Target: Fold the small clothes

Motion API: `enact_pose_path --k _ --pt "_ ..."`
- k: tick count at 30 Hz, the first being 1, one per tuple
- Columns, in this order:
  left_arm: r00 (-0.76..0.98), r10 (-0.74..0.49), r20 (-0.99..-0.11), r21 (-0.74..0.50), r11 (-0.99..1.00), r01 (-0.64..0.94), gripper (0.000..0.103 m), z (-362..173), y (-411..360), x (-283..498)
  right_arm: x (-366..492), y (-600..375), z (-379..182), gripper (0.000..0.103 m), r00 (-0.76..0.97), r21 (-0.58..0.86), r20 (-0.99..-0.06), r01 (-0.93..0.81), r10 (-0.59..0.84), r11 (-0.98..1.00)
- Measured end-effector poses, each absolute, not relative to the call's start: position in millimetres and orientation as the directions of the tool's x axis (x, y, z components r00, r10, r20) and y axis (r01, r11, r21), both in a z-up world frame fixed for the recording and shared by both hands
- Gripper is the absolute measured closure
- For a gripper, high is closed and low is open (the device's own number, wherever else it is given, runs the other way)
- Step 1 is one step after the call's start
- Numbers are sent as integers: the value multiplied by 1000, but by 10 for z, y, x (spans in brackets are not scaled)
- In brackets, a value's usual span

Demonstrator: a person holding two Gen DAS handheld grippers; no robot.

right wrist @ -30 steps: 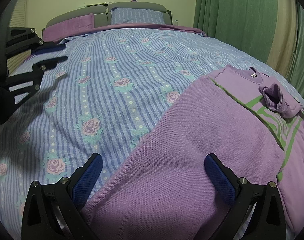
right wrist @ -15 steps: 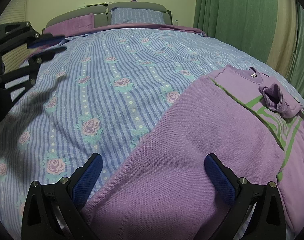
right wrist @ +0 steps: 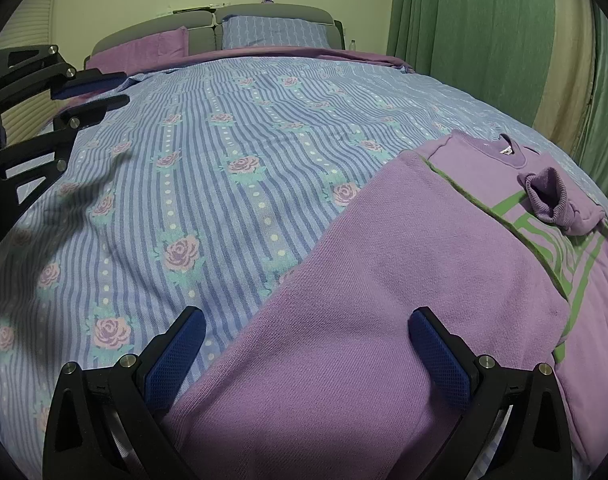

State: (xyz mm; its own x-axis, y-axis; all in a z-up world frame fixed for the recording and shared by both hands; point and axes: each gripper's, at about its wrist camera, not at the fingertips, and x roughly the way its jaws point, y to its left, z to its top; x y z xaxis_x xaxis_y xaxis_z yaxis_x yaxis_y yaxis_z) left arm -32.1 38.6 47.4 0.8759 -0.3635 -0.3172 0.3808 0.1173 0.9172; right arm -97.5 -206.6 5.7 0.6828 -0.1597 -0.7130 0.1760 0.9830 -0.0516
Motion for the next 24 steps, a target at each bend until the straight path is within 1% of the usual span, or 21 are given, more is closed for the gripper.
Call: enact_pose_path --k 5,18,22,24 --pt "872 -349 -343 912 98 398 87 440 399 -322 -975 -2067 57 0 683 -52 -713 176 -160 983" --pt "871 -356 -339 913 97 395 88 444 385 -296 -975 -2067 58 0 683 -52 -713 176 -160 983" --pt "874 -367 -318 917 117 382 88 458 420 -304 -975 -2067 58 0 683 -52 -713 176 -160 983" --pt "870 -371 -324 912 121 391 88 464 424 -307 -975 -2066 58 0 683 -52 -713 176 -160 983"
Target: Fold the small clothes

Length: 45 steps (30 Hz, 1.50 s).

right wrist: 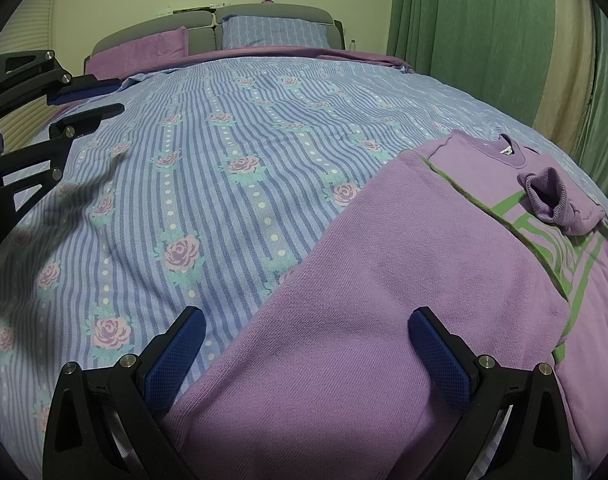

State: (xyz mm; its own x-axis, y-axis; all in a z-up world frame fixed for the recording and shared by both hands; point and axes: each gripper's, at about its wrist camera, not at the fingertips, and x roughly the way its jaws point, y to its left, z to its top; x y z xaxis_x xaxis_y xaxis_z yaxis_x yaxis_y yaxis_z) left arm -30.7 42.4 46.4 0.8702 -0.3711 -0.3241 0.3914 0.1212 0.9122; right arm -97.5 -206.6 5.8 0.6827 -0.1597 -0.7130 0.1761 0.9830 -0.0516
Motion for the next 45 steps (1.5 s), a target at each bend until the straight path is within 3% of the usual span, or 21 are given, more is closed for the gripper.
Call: enact_pose_path --k 7,21,37,45 --pt "861 -361 -357 906 91 414 87 428 385 -339 -975 -2067 58 0 683 -52 -713 176 -160 983" --pt "871 -386 -304 923 107 369 88 463 409 -334 -975 -2067 57 0 683 -51 -713 176 -160 983" --pt "879 -341 -334 921 82 381 87 430 365 -253 -975 -2067 58 0 683 -52 -713 176 -160 983" --pt "904 -342 -258 942 119 314 88 457 403 -211 -975 -2067 58 0 683 -52 -713 176 -160 983"
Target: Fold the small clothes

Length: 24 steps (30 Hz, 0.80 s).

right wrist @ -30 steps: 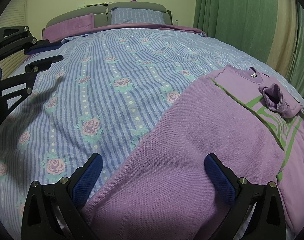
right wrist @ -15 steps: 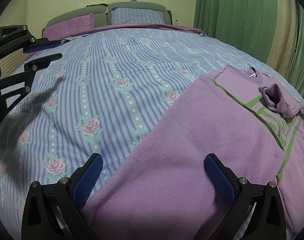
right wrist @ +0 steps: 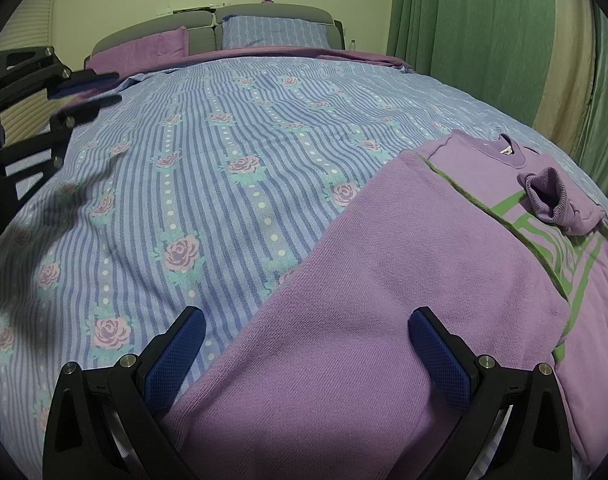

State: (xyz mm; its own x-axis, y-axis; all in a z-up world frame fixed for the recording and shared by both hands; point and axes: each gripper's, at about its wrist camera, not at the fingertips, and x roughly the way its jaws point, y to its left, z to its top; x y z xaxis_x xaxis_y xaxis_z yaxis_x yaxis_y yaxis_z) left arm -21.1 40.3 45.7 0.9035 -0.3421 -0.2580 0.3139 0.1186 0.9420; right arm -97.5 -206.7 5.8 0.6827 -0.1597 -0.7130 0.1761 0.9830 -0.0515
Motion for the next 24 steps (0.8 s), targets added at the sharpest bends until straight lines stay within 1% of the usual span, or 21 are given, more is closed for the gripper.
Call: enact_pose_path --k 6,24 --pt "899 -306 -312 930 96 355 87 432 392 -149 -975 -2066 58 0 683 -52 -713 176 -160 983" --pt "901 -308 -305 932 97 349 87 421 379 -146 -975 -2066 58 0 683 -52 -713 176 -160 983"
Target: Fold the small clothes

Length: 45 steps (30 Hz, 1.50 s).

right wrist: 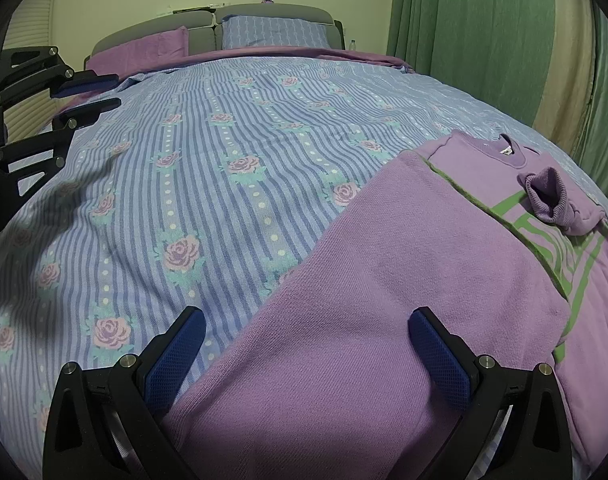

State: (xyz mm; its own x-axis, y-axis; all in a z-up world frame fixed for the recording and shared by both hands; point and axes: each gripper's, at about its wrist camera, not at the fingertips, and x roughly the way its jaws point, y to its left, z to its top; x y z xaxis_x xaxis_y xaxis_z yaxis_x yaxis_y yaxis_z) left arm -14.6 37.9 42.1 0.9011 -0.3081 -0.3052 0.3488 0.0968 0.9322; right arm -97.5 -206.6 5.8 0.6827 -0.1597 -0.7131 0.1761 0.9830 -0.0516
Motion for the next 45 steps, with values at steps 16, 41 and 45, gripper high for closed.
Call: enact_pose_path --k 16,41,45 --pt "901 -309 -306 934 89 347 87 403 379 -174 -975 -2066 58 0 683 -51 -713 176 -160 983" --pt "904 -274 -330 926 94 366 87 400 376 -207 -975 -2067 58 0 683 -51 -713 176 -160 983" --pt "916 -191 -354 910 156 384 87 442 379 -244 -975 -2066 58 0 683 -51 -713 176 -160 983"
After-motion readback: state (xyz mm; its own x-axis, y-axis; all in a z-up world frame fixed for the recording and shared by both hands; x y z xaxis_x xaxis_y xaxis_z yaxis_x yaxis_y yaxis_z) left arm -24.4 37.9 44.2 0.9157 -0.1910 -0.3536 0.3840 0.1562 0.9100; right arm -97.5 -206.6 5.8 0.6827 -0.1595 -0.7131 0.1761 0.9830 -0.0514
